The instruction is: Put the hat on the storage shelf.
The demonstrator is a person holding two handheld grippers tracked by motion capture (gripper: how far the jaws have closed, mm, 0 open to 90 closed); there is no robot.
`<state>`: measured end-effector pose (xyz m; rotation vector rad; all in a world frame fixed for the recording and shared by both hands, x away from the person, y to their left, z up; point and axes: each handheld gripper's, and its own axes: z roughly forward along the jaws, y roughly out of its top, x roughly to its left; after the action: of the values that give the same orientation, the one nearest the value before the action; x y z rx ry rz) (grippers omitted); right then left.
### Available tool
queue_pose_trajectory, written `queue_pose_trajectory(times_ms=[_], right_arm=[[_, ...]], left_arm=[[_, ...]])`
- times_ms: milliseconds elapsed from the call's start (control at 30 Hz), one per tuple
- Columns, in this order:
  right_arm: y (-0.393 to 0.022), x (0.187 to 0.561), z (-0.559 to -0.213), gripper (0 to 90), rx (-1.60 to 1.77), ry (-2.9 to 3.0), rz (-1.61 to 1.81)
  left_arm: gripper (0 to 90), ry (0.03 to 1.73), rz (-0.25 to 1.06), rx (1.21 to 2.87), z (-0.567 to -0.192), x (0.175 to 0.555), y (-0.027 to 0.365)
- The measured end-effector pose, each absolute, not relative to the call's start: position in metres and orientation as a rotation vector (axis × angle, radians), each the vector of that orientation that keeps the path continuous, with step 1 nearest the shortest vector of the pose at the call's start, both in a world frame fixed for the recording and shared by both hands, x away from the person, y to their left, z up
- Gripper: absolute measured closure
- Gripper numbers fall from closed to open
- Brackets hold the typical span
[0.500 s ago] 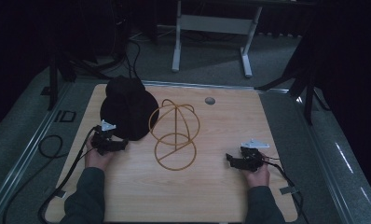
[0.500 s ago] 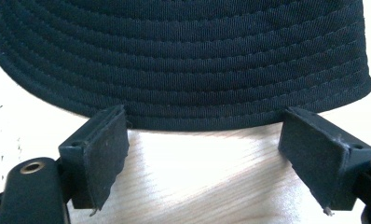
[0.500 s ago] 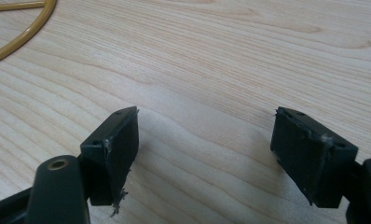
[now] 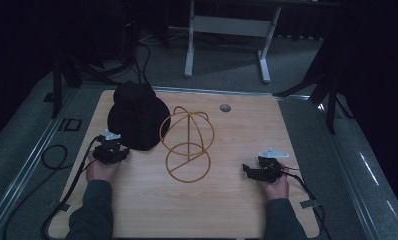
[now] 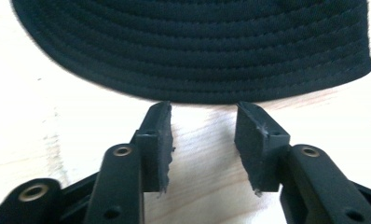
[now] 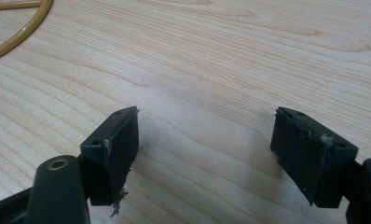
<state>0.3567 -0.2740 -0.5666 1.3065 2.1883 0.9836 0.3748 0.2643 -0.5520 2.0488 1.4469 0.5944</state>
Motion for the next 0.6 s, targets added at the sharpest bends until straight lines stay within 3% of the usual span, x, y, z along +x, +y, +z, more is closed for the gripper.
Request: queue_pose_trajectory(times_ms=[600], right_arm=[[-0.273, 0.359, -0.567, 22.9, 1.32, 2.175, 0.968]], left_arm=[[59.4, 1.487, 0.602, 2.082, -0.504, 0.375, 0.264]])
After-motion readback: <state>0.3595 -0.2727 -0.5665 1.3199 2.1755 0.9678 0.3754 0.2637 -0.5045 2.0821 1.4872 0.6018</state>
